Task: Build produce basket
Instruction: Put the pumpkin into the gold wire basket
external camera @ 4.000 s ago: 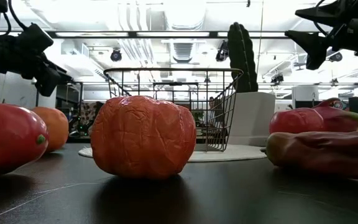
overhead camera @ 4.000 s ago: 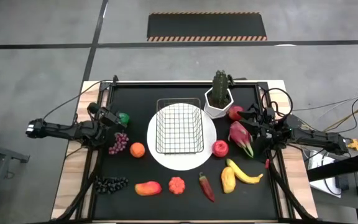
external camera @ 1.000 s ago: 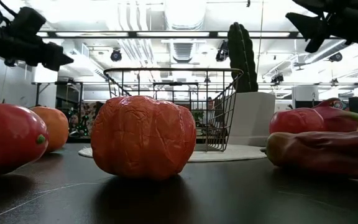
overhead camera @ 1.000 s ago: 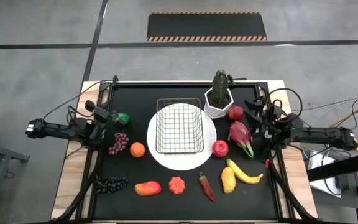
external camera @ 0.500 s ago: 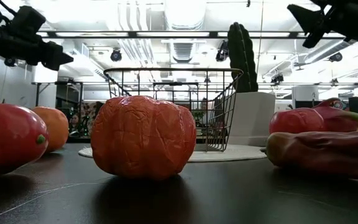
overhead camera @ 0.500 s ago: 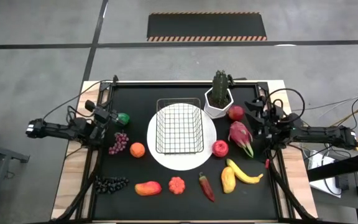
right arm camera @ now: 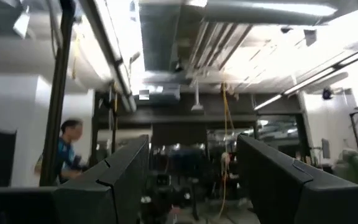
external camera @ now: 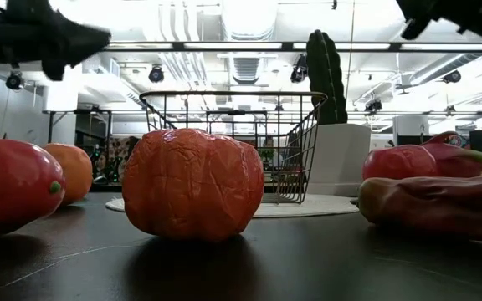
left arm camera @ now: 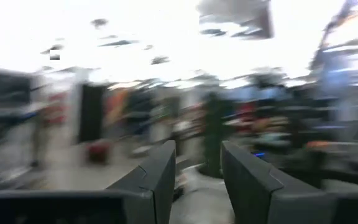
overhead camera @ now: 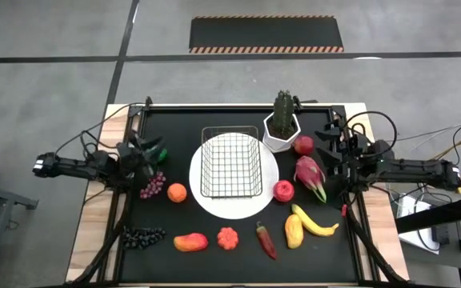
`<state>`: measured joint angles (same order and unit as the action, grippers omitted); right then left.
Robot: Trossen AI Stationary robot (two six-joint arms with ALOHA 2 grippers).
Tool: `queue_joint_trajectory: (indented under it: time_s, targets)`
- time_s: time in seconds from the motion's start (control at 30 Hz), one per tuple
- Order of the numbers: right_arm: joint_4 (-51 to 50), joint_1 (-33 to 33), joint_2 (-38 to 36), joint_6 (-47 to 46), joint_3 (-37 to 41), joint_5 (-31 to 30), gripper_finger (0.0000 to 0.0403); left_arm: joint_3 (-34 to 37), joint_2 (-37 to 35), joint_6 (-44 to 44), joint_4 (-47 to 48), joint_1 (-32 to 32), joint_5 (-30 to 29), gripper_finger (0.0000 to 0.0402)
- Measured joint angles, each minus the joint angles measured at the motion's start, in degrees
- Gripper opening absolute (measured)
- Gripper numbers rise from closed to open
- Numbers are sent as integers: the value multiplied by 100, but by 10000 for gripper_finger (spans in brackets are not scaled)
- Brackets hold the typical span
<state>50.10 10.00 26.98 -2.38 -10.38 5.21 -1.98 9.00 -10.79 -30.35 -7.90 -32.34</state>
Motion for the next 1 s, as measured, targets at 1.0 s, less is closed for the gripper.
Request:
queue_joint_trajectory:
  time_s: [1.0]
  targets:
    - [-3192, -1154, 212, 233, -1652, 511, 226, -410, 1177, 1862, -1267, 2, 2332, 112]
